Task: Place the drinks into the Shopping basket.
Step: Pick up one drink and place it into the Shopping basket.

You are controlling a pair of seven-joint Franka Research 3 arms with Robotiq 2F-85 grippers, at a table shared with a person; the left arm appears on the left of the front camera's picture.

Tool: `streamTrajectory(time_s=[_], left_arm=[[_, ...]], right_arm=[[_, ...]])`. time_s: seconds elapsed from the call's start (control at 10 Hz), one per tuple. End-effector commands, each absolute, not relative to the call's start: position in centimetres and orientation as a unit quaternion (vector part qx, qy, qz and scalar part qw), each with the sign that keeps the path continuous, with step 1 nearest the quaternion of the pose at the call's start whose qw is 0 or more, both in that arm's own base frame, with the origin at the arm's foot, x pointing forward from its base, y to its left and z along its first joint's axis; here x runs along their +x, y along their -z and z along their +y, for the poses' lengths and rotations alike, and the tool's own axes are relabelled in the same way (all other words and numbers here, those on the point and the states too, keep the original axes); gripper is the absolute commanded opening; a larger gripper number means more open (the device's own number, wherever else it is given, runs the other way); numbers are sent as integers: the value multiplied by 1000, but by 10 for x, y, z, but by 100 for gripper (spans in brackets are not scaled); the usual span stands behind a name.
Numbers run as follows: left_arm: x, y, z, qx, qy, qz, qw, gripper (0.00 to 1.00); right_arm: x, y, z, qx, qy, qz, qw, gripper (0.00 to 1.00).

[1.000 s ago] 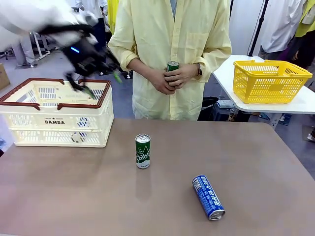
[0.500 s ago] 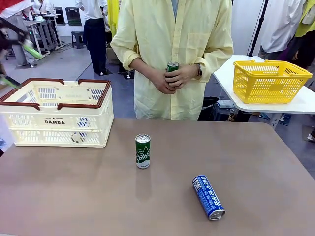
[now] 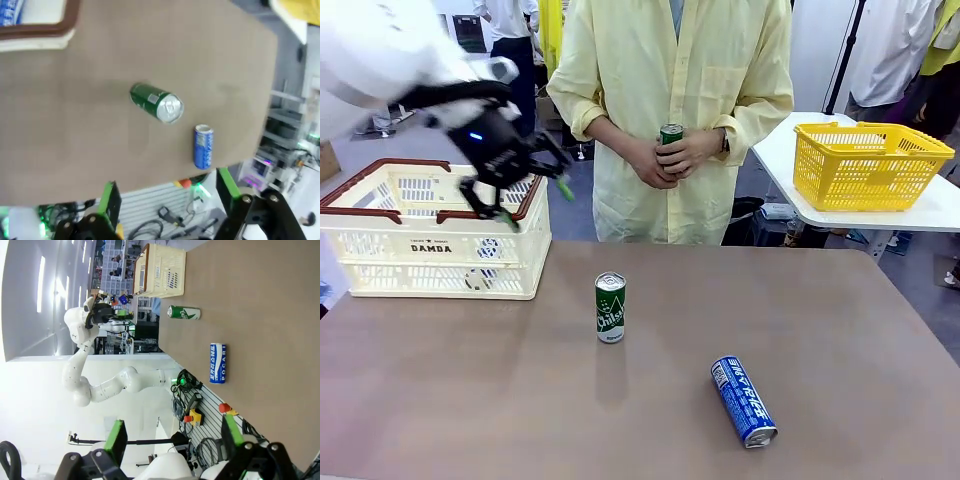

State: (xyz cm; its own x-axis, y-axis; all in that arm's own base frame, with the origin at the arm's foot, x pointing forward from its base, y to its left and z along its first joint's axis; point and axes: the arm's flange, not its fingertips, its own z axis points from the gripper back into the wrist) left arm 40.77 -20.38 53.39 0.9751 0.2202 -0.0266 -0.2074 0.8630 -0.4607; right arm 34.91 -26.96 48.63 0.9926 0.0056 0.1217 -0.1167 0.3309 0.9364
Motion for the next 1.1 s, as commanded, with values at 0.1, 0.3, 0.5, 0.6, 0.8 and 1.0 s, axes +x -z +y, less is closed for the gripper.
streamTrajectory(time_s=[0.1,0.3,0.5,0.6,0.8,1.0], left_arm=[[442,-503,-253,-149,-114,2,982,100],[447,-468,-293,-115,-107,-22,987,100],[453,-444,-314,-114,-86,-26,989,100],[457,-436,-319,-110,-79,-51,989,100],[461,-418,-326,-81,-49,-30,995,100],[462,-404,-335,-78,-15,-12,997,100]], right_arm=[[347,-488,-269,572,-37,-39,819,100],[347,-488,-269,572,-37,-39,819,100],[347,-488,-269,572,-37,-39,819,100],[347,-488,-269,572,-37,-39,819,100],[347,-488,-269,572,-37,-39,819,100],[347,-488,-269,572,-37,-39,819,100]])
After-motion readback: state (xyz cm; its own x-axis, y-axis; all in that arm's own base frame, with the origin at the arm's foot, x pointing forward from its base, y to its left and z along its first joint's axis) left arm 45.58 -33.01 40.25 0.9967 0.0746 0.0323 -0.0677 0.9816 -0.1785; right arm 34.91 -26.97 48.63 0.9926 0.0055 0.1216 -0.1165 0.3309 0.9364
